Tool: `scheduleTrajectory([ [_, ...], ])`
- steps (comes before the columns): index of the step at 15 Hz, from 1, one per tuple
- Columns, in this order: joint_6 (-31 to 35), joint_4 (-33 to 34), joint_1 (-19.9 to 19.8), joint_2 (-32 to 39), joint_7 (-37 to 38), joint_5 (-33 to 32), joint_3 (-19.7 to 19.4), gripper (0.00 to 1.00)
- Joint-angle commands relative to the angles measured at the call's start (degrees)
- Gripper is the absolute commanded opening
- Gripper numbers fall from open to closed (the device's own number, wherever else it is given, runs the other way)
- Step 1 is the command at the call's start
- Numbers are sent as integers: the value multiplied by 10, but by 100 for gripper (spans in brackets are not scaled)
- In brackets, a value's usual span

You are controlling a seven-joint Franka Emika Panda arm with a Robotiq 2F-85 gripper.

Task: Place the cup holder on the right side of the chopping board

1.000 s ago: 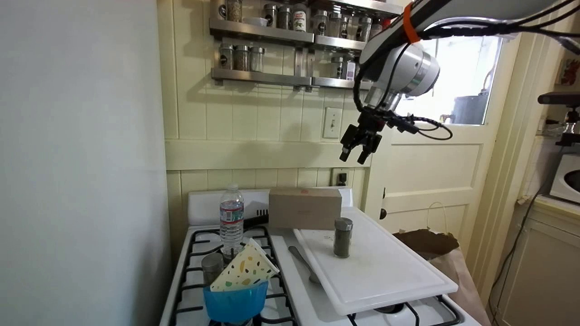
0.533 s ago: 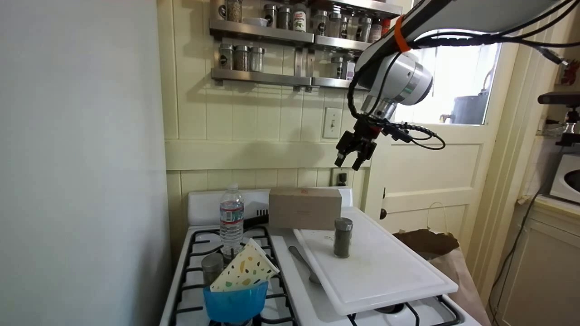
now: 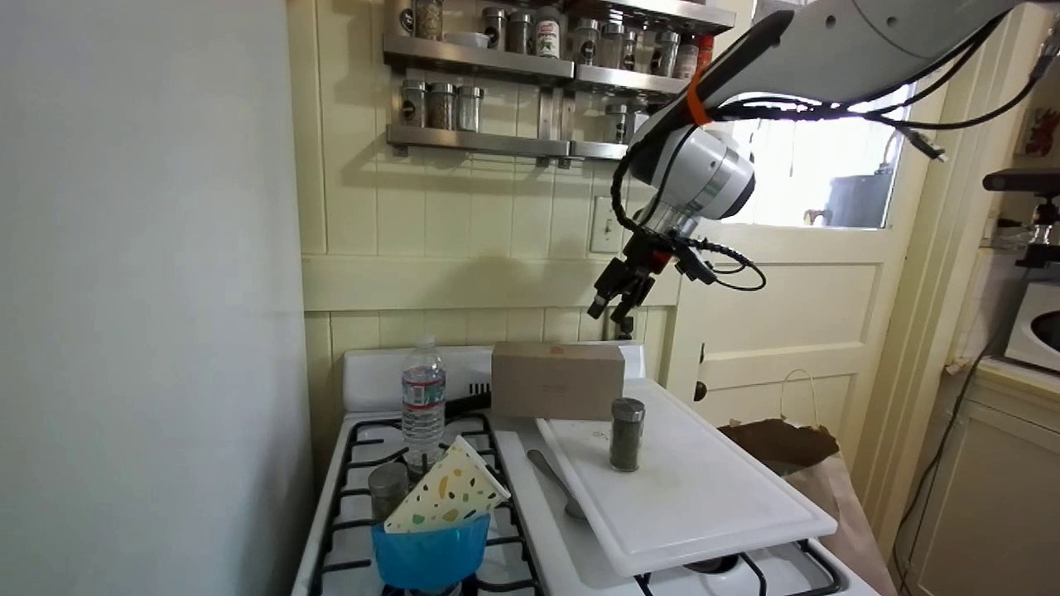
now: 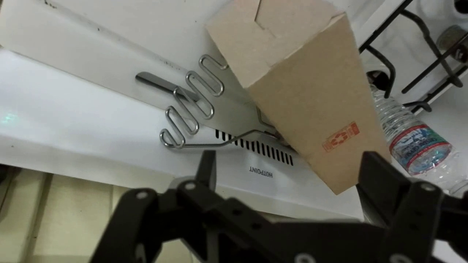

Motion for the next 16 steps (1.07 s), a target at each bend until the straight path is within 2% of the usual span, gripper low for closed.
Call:
scheduleTrajectory([
  [1,-51,49,-27,45,-48,33,25,100],
  [5,-128,84,-40,82,-59,38,35,100],
  [10,-182,117,-47,122,-42,34,34,100],
  [12,-247,141,-50,139,-48,14,36,100],
  [16,-321,178,-48,164,-43,4,34,100],
])
